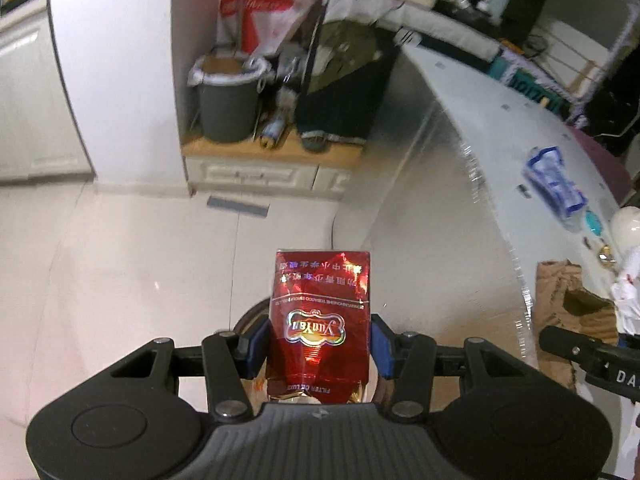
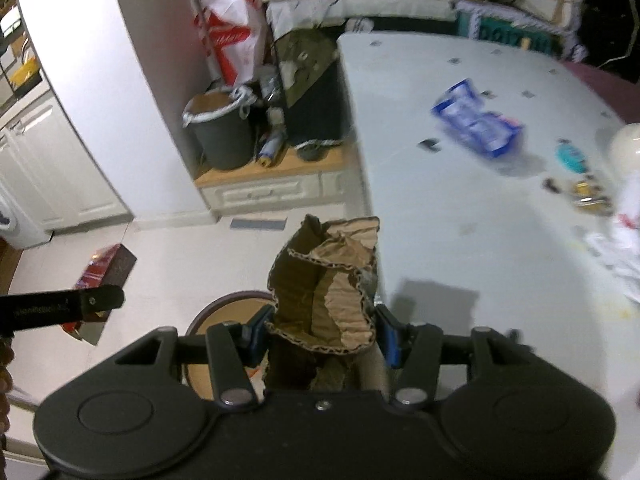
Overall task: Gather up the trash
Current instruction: 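Carry the red pack in the left tool while the right tool carries the cardboard toward the wastebasket, then open the right tool over the wastebasket while the left tool releases the red pack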
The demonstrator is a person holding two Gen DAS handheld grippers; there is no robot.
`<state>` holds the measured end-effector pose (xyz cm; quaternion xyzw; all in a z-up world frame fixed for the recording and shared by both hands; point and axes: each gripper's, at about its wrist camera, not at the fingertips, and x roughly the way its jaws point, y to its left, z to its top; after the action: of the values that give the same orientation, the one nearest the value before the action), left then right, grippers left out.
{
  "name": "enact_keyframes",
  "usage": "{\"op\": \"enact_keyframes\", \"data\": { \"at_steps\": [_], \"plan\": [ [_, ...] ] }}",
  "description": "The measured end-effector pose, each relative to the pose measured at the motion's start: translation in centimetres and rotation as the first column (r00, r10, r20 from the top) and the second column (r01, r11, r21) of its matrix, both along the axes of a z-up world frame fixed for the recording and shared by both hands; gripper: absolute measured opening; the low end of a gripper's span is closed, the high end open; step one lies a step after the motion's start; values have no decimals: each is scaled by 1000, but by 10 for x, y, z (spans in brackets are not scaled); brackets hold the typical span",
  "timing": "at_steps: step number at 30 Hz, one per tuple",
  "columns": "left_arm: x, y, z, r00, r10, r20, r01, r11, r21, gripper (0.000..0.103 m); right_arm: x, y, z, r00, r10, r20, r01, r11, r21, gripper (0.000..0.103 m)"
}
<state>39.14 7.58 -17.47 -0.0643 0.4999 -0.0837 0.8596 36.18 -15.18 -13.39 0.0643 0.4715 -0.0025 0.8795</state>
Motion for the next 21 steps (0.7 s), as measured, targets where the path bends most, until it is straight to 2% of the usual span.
{"op": "enact_keyframes", "data": {
  "at_steps": [6,11,16,21],
  "plan": [
    [14,16,-50,991,37,-132,-40,999,-21,52,37,25,-47,993,47,-113,-42,998,43,54],
    [22,25,-86,974,60,-219,-68,997,-28,52,61,41,-95,972,81,-220,-57,992,113,54],
    [31,31,-115,956,90,-278,-102,994,-32,52,75,52,-140,943,107,-316,-57,985,163,55],
    [41,35,-129,950,103,-294,-117,993,-30,52,83,57,-176,915,126,-382,-36,972,233,56]
  ]
}}
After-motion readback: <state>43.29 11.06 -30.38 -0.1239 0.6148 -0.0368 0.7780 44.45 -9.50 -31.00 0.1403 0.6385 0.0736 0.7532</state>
